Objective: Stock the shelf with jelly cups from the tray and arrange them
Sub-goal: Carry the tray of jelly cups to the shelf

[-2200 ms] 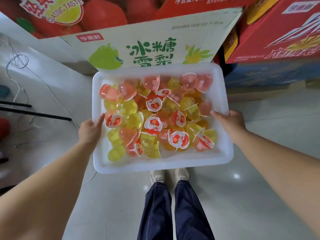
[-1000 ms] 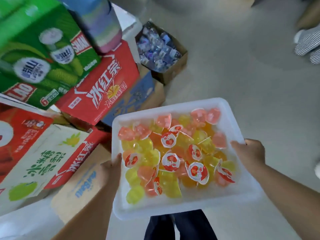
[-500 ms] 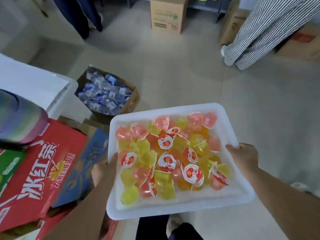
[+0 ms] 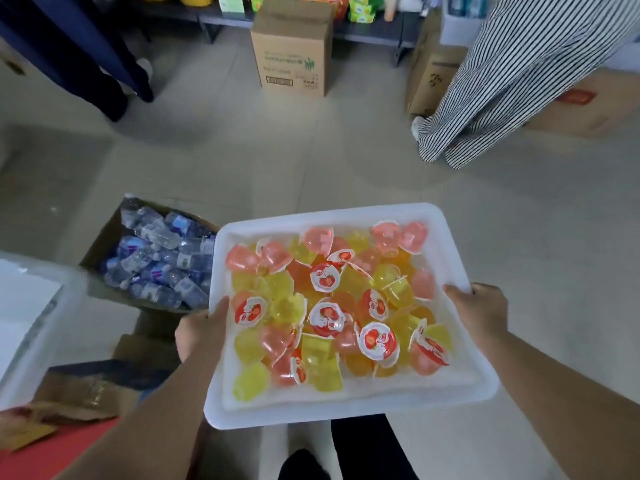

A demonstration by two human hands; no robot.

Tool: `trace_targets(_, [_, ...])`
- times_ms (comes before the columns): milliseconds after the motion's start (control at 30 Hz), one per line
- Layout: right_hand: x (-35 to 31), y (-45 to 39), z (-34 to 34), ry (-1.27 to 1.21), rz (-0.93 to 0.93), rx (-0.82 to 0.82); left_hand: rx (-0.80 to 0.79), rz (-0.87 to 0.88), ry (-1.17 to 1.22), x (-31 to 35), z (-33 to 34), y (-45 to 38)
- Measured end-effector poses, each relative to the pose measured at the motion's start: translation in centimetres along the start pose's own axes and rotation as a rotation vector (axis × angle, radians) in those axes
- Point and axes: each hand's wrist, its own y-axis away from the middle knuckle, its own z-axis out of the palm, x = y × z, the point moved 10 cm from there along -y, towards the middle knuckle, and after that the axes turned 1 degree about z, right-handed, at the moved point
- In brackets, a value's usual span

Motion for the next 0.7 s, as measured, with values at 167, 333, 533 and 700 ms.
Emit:
trace_targets(167, [-6.6, -7.5, 0.6, -0.016, -0.012, 0.0, 0.023, -0.012, -0.03, 8.2, 1.4, -4.9])
trace_targets(333, [-12.8, -14.2, 1.9, 0.004, -0.006, 0.011, 0.025, 0.032, -0.052, 16.1, 2.4, -10.9])
trace_targets(533, [-20.3, -22.4, 4.6, -0.02, 0.047, 0.039, 0.001, 0.056, -0.041, 26.1, 4.4, -20.0])
trace_targets(700, [-26.8, -29.2, 6.9, -0.068, 0.096, 0.047, 0.016, 0.105, -0.055, 35.6, 4.8, -27.3])
